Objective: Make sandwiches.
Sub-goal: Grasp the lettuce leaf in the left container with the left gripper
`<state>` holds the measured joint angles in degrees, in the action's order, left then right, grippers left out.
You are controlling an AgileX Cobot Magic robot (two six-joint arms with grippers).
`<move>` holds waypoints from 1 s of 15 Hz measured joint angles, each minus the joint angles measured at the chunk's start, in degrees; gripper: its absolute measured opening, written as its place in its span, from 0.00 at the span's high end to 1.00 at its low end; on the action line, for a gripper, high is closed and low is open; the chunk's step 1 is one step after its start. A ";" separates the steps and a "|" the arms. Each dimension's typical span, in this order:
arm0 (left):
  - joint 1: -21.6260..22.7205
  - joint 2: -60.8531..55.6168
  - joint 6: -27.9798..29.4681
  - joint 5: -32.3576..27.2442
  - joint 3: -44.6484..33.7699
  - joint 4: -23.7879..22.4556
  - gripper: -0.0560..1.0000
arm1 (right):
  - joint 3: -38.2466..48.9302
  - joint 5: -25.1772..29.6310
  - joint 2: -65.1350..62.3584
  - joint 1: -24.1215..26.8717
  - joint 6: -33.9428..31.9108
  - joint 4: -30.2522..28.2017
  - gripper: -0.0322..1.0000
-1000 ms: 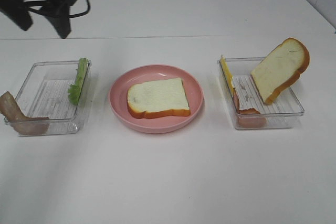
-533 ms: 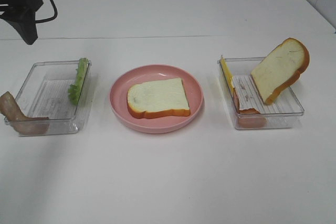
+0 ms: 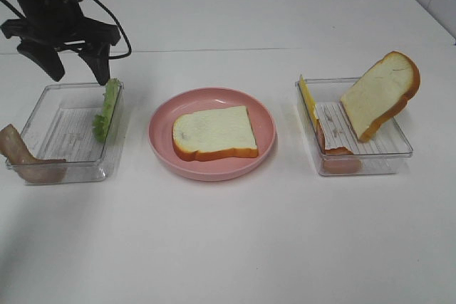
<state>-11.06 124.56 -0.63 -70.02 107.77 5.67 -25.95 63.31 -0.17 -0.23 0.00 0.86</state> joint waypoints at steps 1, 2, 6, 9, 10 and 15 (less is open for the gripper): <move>-0.34 2.12 0.06 0.00 1.55 0.11 0.29 | 0.00 0.00 0.00 0.00 0.00 0.00 0.04; -1.03 4.41 0.11 0.00 3.09 0.11 0.29 | 0.00 0.00 0.00 0.00 0.00 0.00 0.04; -2.86 9.22 1.55 0.06 6.53 0.80 0.29 | 0.00 0.00 0.00 0.00 0.00 0.00 0.04; -2.81 9.22 1.72 0.06 6.59 0.74 0.39 | 0.00 0.00 0.00 0.00 0.00 0.00 0.04; -2.81 9.22 1.72 0.06 6.59 0.74 0.47 | 0.00 0.00 0.00 0.00 0.00 0.00 0.04; -2.81 9.22 0.06 0.06 6.59 0.74 0.95 | 0.00 0.00 0.00 0.00 0.00 0.00 0.04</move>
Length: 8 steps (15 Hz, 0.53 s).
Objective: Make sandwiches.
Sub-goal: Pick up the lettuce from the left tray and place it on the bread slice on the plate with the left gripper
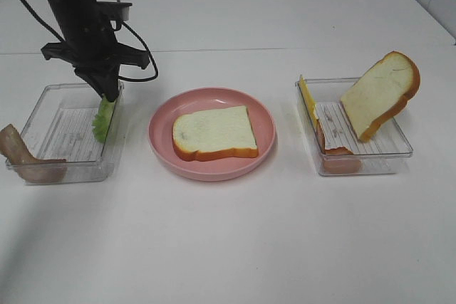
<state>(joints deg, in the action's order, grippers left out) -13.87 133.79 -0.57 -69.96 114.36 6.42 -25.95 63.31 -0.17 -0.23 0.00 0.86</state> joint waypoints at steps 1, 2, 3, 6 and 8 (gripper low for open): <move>0.00 0.00 -0.29 0.00 0.00 0.00 0.95 | 0.00 0.00 0.00 0.00 0.00 0.00 0.04; 0.00 0.00 -0.86 0.00 0.00 0.00 0.95 | 0.00 0.00 0.00 0.00 0.00 0.00 0.04; 0.00 -0.06 -1.32 0.00 0.00 0.00 0.95 | 0.00 0.00 0.00 0.00 0.00 0.00 0.04; 0.00 -3.21 -1.78 0.00 0.00 0.00 0.95 | 0.00 0.00 0.00 0.00 0.00 0.00 0.04; -0.40 -9.80 -1.78 0.00 0.00 0.74 0.95 | 0.00 0.00 0.00 0.00 0.00 0.00 0.04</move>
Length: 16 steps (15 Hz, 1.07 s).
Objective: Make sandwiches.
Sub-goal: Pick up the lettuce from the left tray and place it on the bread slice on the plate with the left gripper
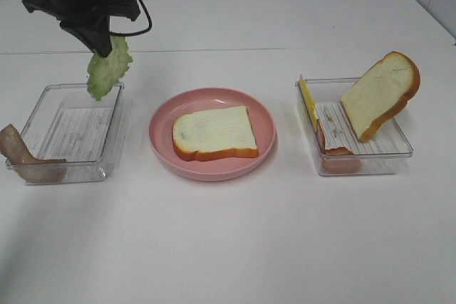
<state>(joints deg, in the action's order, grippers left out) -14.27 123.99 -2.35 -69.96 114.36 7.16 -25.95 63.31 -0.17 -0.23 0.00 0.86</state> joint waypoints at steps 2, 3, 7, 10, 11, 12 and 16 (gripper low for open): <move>-2.12 -3.09 0.00 0.00 0.06 2.12 0.95 | 0.00 0.00 0.00 0.00 0.00 0.00 0.04; -3.55 -4.13 0.00 0.00 0.06 3.78 0.95 | 0.00 0.00 0.00 0.00 0.00 0.00 0.04; -9.97 -4.76 0.00 0.00 0.17 9.68 0.95 | 0.00 0.00 0.00 0.00 0.00 0.00 0.04; -15.41 -4.01 0.00 3.04 0.17 14.21 0.95 | 0.00 0.00 0.00 0.00 0.00 0.00 0.04; -16.04 -3.21 0.00 3.90 0.17 15.87 0.95 | 0.00 0.00 0.00 0.00 0.00 0.00 0.04; -16.21 -1.78 0.00 4.53 0.17 17.42 0.95 | 0.00 0.00 0.00 0.00 0.00 0.00 0.04; -16.21 3.50 -2.23 6.99 0.17 22.98 0.95 | 0.00 0.00 0.00 0.00 0.00 0.00 0.04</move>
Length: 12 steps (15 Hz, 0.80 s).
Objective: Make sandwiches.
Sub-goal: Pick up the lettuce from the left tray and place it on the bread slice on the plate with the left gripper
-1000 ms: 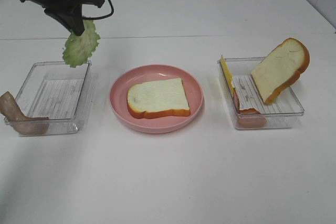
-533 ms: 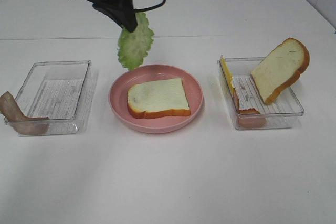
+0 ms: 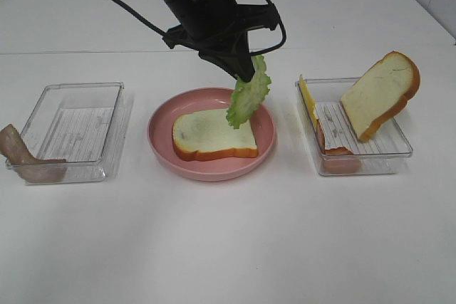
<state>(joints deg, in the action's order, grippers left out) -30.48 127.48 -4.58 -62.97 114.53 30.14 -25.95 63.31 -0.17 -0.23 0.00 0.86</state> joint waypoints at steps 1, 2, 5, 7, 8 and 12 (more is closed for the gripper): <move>0.00 1.09 -0.80 0.06 0.00 1.20 0.95 | 0.00 0.00 0.00 0.00 0.00 0.00 0.04; 0.00 1.78 -1.55 0.34 0.00 2.12 0.95 | 0.00 0.00 0.00 0.00 0.00 0.00 0.04; 0.00 3.04 -2.98 2.52 0.00 2.46 0.95 | 0.00 0.00 0.00 0.00 0.00 0.00 0.04; 0.97 4.53 -3.78 3.04 0.00 2.98 0.95 | 0.00 0.00 0.00 0.00 0.00 0.00 0.04; 2.01 5.27 -3.78 3.04 0.00 3.09 0.95 | 0.00 0.00 0.00 0.00 0.00 0.00 0.04; 7.22 6.07 -3.78 1.03 0.00 1.89 0.95 | 0.00 0.00 0.00 0.00 0.00 0.00 0.04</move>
<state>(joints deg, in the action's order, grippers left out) -23.26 133.56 -8.37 -61.94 114.53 32.03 -25.95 63.31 -0.17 -0.23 0.00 0.86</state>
